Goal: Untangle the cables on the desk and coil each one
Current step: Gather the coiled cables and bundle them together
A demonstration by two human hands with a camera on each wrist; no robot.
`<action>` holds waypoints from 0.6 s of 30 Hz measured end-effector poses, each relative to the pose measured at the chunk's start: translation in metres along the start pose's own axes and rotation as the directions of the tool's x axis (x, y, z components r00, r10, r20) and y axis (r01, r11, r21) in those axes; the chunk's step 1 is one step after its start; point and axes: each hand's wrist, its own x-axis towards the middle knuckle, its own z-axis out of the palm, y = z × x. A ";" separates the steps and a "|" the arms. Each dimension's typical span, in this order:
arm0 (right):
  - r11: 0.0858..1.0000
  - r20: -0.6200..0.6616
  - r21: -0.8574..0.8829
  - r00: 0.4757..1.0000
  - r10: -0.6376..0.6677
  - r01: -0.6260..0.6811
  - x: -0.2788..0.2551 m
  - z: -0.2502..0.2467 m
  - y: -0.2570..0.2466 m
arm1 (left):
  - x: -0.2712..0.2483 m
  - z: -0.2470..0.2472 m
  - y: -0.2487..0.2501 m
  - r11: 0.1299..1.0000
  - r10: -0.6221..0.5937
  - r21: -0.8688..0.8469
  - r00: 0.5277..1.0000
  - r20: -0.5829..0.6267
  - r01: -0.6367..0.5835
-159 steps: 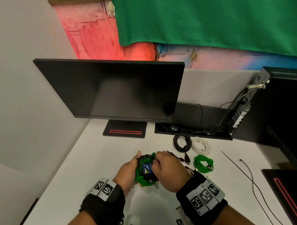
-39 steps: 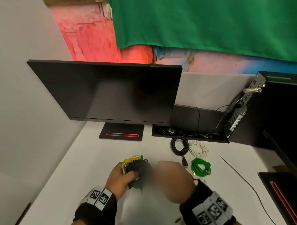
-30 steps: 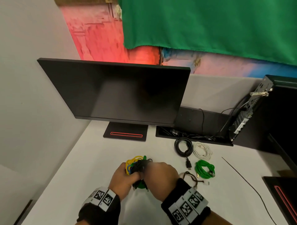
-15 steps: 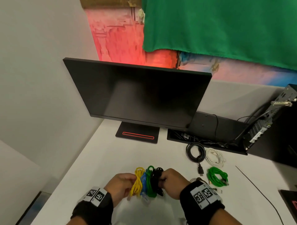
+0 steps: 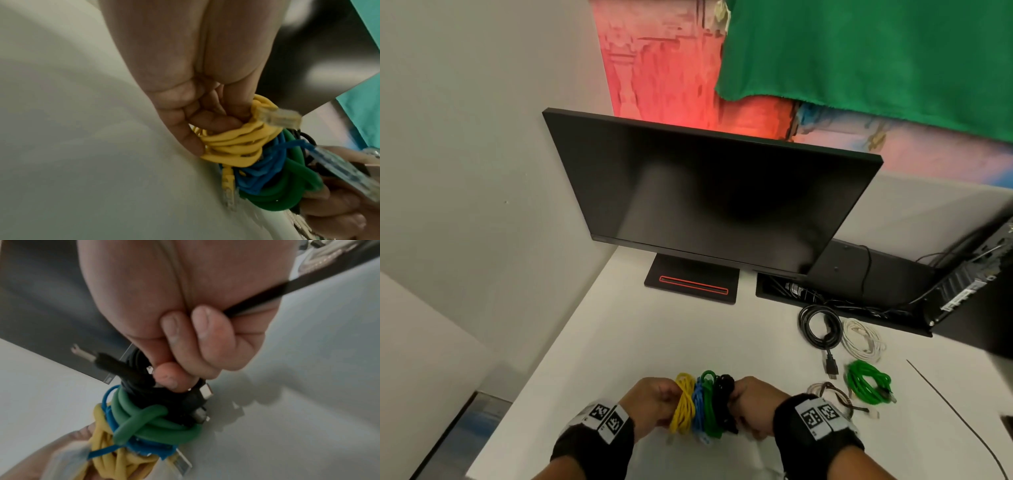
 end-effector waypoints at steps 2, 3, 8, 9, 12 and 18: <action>0.999 0.016 0.042 1.000 0.019 -0.019 0.002 0.003 0.000 | 0.002 -0.005 0.003 0.999 0.016 0.033 0.998 0.056 -0.017; 0.996 0.016 0.084 1.000 0.016 -0.017 0.003 0.006 0.001 | 0.003 -0.008 0.004 0.998 0.018 0.057 0.997 0.079 -0.023; 0.947 -0.211 0.322 0.976 0.054 0.017 0.013 0.020 0.005 | 0.012 -0.017 0.004 0.982 0.055 0.172 0.991 0.119 -0.075; 0.943 -0.226 0.333 0.973 0.051 0.028 0.015 0.021 0.008 | 0.014 -0.017 0.003 0.979 0.067 0.185 0.992 0.110 -0.087; 0.932 -0.133 0.361 0.991 0.025 0.025 0.011 0.024 0.012 | 0.017 -0.018 -0.002 0.954 0.115 0.269 0.991 0.074 -0.131; 0.926 -0.107 0.376 0.994 0.009 0.032 0.004 0.024 0.012 | 0.019 -0.022 -0.004 0.916 0.178 0.351 0.981 0.075 -0.193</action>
